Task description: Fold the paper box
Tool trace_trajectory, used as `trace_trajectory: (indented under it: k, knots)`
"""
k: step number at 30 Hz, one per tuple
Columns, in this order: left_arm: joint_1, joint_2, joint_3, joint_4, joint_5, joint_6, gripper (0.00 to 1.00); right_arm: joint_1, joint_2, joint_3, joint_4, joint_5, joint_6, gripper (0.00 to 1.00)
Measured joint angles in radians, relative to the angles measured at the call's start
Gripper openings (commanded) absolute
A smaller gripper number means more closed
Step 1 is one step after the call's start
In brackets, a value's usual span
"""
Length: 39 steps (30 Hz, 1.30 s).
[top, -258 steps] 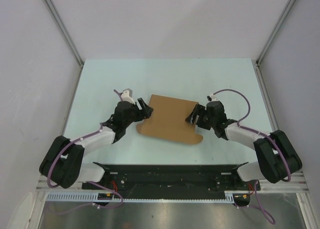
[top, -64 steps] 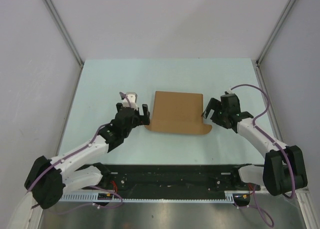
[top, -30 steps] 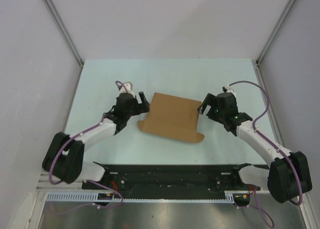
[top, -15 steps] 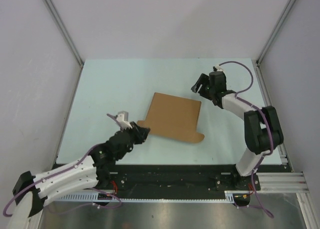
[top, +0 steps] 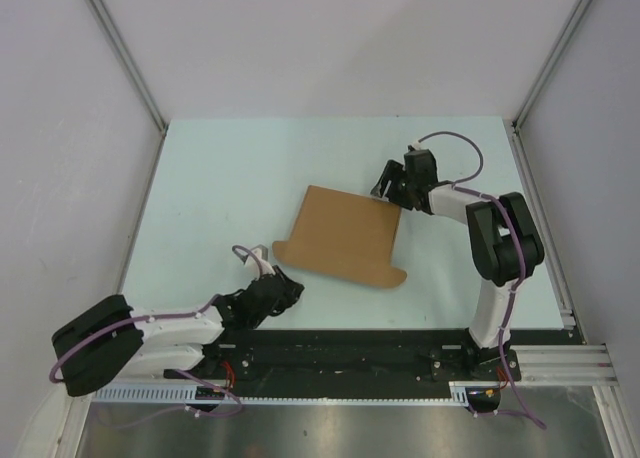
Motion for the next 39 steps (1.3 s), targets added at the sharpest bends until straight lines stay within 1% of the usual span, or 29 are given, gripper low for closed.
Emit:
trace_trajectory:
  k: [3,6,8,11,13,14,18,22,25,28,31,34,37,39]
  knots:
    - [0.045,0.074,0.023,0.067,0.029,-0.001,0.26,0.019,-0.030,-0.069,0.011,0.005,0.002,0.71]
    - [0.084,0.109,0.034,0.101,0.047,0.007,0.30,0.032,-0.097,-0.160,0.022,0.005,0.009,0.71]
    - [0.109,0.115,0.034,0.111,0.050,0.012,0.33,0.036,-0.142,-0.211,0.024,0.016,0.013,0.70]
    - [0.164,0.115,0.035,0.118,0.054,0.034,0.35,0.050,-0.216,-0.291,0.021,0.020,0.014,0.70]
    - [0.206,0.114,0.036,0.121,0.058,0.047,0.35,0.076,-0.268,-0.343,0.008,0.020,0.013,0.71]
    - [0.226,0.114,0.036,0.122,0.059,0.055,0.35,0.090,-0.294,-0.365,0.000,0.020,0.013,0.73]
    - [0.296,0.114,0.045,0.115,0.060,0.084,0.36,0.129,-0.393,-0.406,-0.080,0.057,0.014,0.76]
    - [0.317,0.111,0.059,0.088,0.060,0.087,0.36,0.103,-0.514,-0.409,-0.118,0.128,0.017,0.76]
    - [0.317,0.077,0.060,0.027,0.056,0.079,0.36,0.076,-0.596,-0.389,-0.122,0.161,0.011,0.76]
    - [0.318,-0.008,0.063,-0.091,0.023,0.077,0.40,0.075,-0.606,-0.360,-0.104,0.148,0.000,0.77]
    - [0.319,-0.126,0.088,-0.248,-0.041,0.071,0.47,0.092,-0.597,-0.358,-0.095,0.112,-0.019,0.76]
    - [0.321,-0.251,0.153,-0.398,-0.115,0.060,0.47,0.156,-0.570,-0.358,-0.068,0.075,-0.038,0.73]
    - [0.328,-0.326,0.209,-0.487,-0.168,0.053,0.47,0.241,-0.529,-0.357,-0.025,0.035,-0.056,0.70]
    - [0.335,-0.365,0.221,-0.526,-0.194,0.051,0.47,0.287,-0.499,-0.354,-0.007,0.010,-0.074,0.70]
